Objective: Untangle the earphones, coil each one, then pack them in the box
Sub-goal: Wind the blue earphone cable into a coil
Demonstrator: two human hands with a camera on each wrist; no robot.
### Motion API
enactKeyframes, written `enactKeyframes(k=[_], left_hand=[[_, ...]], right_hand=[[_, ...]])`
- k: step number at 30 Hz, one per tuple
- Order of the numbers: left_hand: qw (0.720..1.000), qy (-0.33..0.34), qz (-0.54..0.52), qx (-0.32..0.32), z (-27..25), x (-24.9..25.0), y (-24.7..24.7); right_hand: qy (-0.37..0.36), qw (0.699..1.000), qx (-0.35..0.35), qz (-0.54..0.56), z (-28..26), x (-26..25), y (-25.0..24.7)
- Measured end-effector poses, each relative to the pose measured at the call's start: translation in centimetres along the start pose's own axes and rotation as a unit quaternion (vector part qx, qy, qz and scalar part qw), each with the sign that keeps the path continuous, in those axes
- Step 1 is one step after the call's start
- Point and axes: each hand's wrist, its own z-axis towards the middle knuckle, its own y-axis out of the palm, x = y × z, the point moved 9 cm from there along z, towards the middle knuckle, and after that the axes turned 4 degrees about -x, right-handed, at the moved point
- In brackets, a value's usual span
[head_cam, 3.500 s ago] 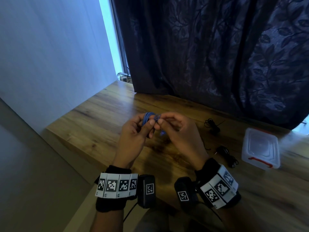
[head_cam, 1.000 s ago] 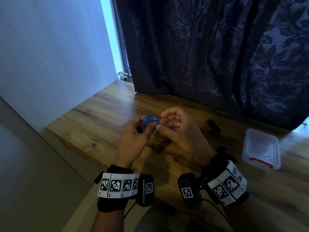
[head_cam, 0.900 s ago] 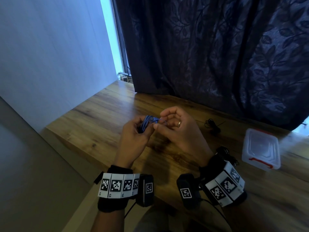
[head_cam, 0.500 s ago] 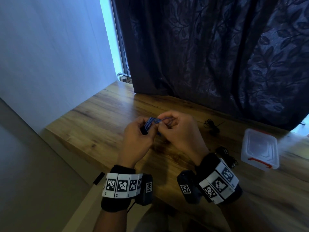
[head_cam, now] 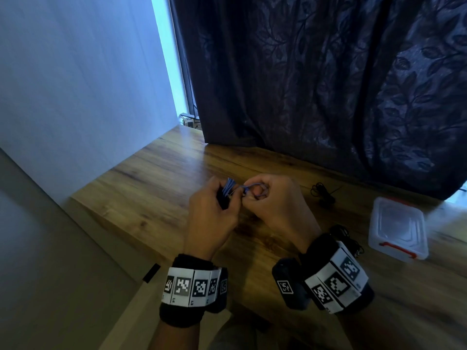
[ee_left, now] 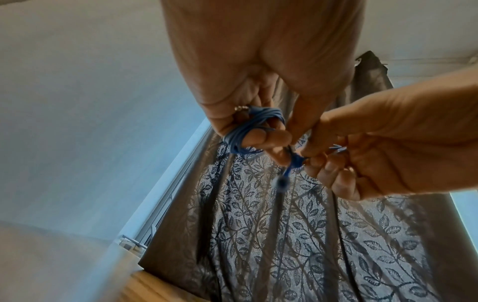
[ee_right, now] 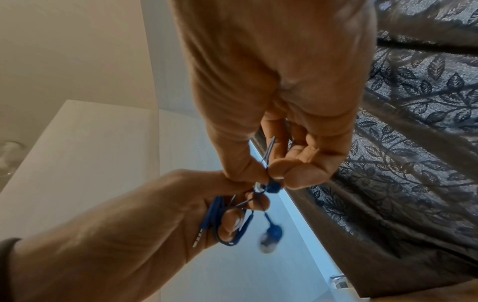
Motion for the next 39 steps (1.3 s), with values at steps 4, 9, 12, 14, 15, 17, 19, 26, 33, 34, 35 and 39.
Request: enactKeyframes(k=[4, 9, 12, 14, 15, 17, 19, 26, 33, 34, 35, 39], left_hand=[[1.000, 0.014, 0.001, 0.001, 0.0, -0.1, 0.2], [0.998, -0.006, -0.066, 0.004, 0.0, -0.7, 0.1], [0.991, -0.038, -0.127, -0.005, 0.1, -1.4, 0.2], [0.986, -0.045, -0.159, -0.007, 0.1, -1.5, 0.2], [0.984, -0.044, -0.173, -0.007, 0.1, -1.5, 0.2], [0.978, -0.047, -0.203, -0.003, 0.2, -1.7, 0.1], [0.969, -0.059, -0.238, 0.005, 0.3, -2.1, 0.0], [0.968, -0.071, -0.239, -0.001, 0.3, -2.4, 0.4], [0.966, -0.079, -0.247, -0.007, 0.2, -2.5, 0.5], [0.964, -0.081, -0.254, -0.012, 0.2, -2.4, 0.6], [0.962, -0.083, -0.258, -0.014, 0.2, -2.5, 0.6], [0.964, -0.089, -0.251, -0.005, 0.2, -2.5, 0.3]], right_hand=[[-0.008, 1.000, -0.003, -0.014, -0.1, -0.1, 0.0], [-0.008, 1.000, 0.008, 0.000, 0.0, 0.4, 0.1], [0.005, 0.999, 0.010, 0.045, 0.0, 0.7, 0.0], [0.015, 0.995, 0.014, 0.099, 0.1, 1.0, -0.1], [0.023, 0.992, 0.019, 0.126, 0.1, 1.3, -0.2], [0.041, 0.982, 0.028, 0.184, 0.1, 1.9, -0.2], [0.064, 0.968, 0.034, 0.242, 0.0, 2.4, -0.1], [0.110, 0.923, 0.073, 0.362, -0.1, 3.4, 0.1], [0.149, 0.865, 0.053, 0.476, -0.4, 4.0, 1.0], [0.152, 0.855, 0.048, 0.493, -0.3, 4.1, 1.3], [0.155, 0.850, 0.044, 0.501, -0.3, 4.1, 1.5], [0.159, 0.875, 0.052, 0.454, -0.2, 4.6, 1.4]])
